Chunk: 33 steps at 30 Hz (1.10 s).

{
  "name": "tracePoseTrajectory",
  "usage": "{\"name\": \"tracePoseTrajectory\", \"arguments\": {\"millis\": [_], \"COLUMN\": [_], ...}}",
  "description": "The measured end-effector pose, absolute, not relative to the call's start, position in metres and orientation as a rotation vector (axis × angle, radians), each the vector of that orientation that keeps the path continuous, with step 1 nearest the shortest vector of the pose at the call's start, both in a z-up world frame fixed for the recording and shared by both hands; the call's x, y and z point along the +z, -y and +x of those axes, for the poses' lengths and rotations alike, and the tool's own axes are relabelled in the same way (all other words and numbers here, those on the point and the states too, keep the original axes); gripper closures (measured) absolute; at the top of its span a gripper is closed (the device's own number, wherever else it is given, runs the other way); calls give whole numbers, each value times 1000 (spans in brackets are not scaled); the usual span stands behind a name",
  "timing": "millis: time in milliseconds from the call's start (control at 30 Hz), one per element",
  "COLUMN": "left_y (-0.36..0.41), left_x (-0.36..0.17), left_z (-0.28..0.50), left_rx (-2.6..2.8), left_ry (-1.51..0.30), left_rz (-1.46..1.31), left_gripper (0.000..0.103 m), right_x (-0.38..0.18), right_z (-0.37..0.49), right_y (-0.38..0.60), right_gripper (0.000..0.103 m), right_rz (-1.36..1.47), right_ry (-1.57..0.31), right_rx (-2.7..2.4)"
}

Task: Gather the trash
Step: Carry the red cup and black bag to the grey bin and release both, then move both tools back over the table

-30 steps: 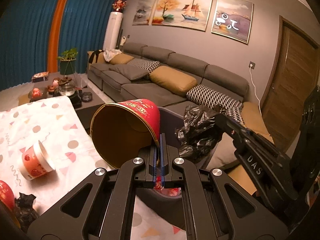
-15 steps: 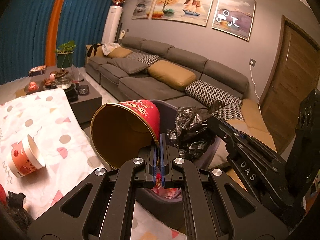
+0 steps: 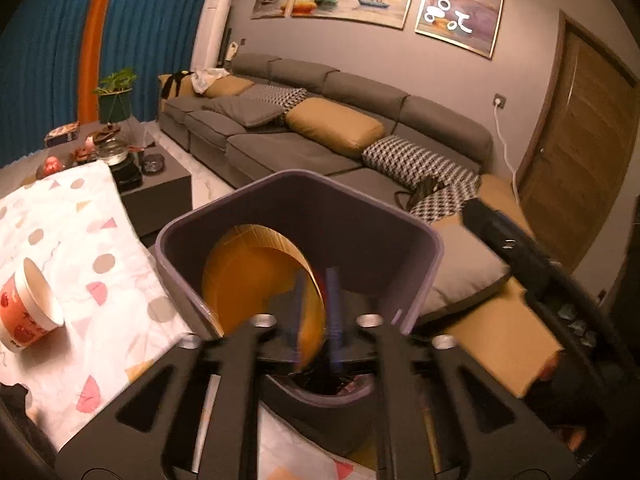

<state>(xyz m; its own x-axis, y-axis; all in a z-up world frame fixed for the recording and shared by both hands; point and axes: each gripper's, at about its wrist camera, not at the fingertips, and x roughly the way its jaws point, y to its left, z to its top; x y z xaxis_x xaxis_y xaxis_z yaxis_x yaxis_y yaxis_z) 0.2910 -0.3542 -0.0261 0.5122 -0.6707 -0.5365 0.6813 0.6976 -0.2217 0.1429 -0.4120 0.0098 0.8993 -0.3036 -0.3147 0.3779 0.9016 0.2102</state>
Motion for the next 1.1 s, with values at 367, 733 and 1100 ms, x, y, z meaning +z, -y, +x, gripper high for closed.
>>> {"name": "tracePoseTrajectory", "arguments": {"millis": [367,733,1100], "left_y": [287,170,39], "left_x": [-10,1,-9], "left_z": [268,190,133], "left_rx": [-640,-376,-96], "left_ry": [-564,-486,-450], "left_rz": [-107,-135,-147], "left_gripper": [19,12,12], "right_x": [24,34,25], "right_z": [105,63,57], "right_y": [386,319,221], "right_gripper": [43,17,16], "right_rz": [220,182,119], "right_ry": [-241,-152,-215], "right_rx": [-336,-247,-68]}}
